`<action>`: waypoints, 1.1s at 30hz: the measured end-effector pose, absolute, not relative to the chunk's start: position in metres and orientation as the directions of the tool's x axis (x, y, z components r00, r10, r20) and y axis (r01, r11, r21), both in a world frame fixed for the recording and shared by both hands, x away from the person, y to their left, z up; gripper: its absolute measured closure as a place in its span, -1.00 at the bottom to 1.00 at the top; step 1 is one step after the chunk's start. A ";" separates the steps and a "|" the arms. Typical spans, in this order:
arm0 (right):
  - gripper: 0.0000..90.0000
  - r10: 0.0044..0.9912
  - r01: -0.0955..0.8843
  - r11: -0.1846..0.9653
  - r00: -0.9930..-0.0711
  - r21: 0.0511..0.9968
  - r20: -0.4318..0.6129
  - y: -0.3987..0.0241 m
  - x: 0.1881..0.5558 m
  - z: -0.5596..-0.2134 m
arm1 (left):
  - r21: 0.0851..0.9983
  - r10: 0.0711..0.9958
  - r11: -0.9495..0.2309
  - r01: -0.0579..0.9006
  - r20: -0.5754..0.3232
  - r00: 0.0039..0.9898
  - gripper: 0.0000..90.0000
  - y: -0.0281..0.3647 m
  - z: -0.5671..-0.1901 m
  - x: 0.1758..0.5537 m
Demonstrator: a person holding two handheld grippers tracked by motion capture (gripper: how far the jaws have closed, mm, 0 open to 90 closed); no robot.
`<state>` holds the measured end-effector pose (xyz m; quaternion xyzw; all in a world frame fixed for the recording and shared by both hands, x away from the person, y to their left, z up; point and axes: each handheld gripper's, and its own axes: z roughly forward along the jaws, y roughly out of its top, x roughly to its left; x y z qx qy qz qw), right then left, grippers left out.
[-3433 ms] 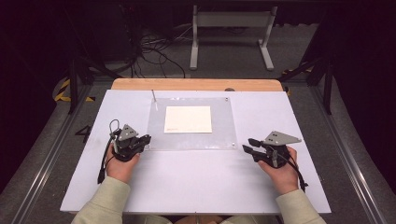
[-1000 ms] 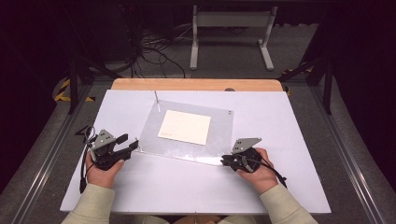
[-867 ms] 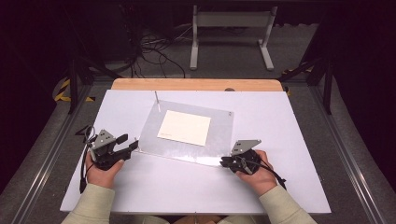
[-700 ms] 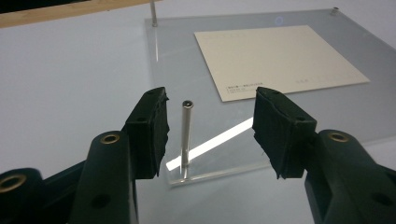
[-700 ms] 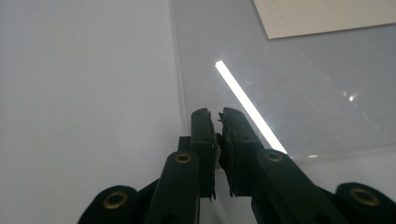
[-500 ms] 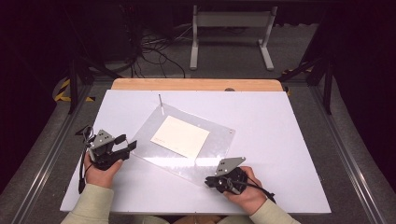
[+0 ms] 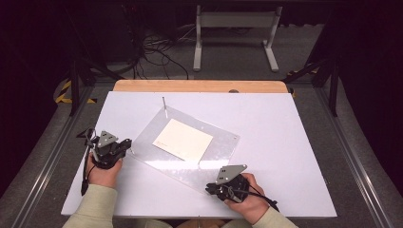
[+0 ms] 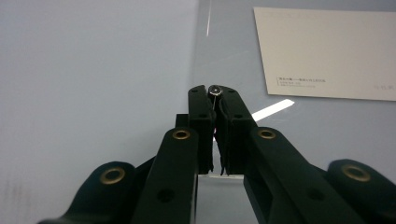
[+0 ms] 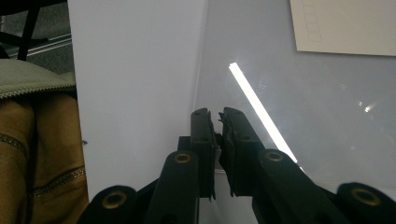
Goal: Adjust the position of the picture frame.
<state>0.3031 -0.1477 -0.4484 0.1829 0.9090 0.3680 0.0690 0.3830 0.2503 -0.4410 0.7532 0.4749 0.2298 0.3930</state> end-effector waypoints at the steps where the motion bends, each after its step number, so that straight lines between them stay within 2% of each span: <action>1: 0.83 0.382 0.280 0.663 -0.924 0.694 0.008 -0.148 0.303 -0.448 | 0.806 0.897 -0.244 0.539 -0.022 0.441 0.89 0.247 -0.438 0.385; 8: 0.84 0.381 0.274 0.664 -0.925 0.696 0.001 -0.146 0.302 -0.449 | 0.818 0.891 -0.299 0.491 0.055 0.450 0.89 0.219 -0.415 0.413; 12: 0.83 0.380 0.272 0.663 -0.925 0.697 0.000 -0.146 0.301 -0.449 | 0.825 0.886 -0.306 0.474 0.066 0.459 0.89 0.194 -0.411 0.439; 18: 0.83 0.382 0.272 0.654 -0.924 0.706 0.002 -0.148 0.300 -0.450 | 0.822 0.881 -0.304 0.481 0.049 0.471 0.89 0.171 -0.429 0.468; 21: 0.83 0.382 0.273 0.649 -0.924 0.710 0.006 -0.148 0.301 -0.451 | 0.816 0.880 -0.246 0.523 -0.038 0.473 0.87 0.174 -0.439 0.477; 25: 0.64 0.377 0.283 0.628 -0.926 0.725 0.035 -0.150 0.303 -0.449 | 0.852 0.894 -0.209 0.479 -0.032 0.447 0.57 0.182 -0.432 0.460; 28: 0.65 0.423 0.296 0.580 -0.906 0.759 0.030 -0.166 0.309 -0.436 | 0.854 0.888 -0.220 0.471 -0.024 0.458 0.54 0.188 -0.432 0.440; 33: 0.68 0.541 0.344 0.497 -0.841 0.797 0.026 -0.209 0.328 -0.412 | 0.862 0.831 -0.238 0.448 -0.057 0.553 0.47 0.194 -0.427 0.411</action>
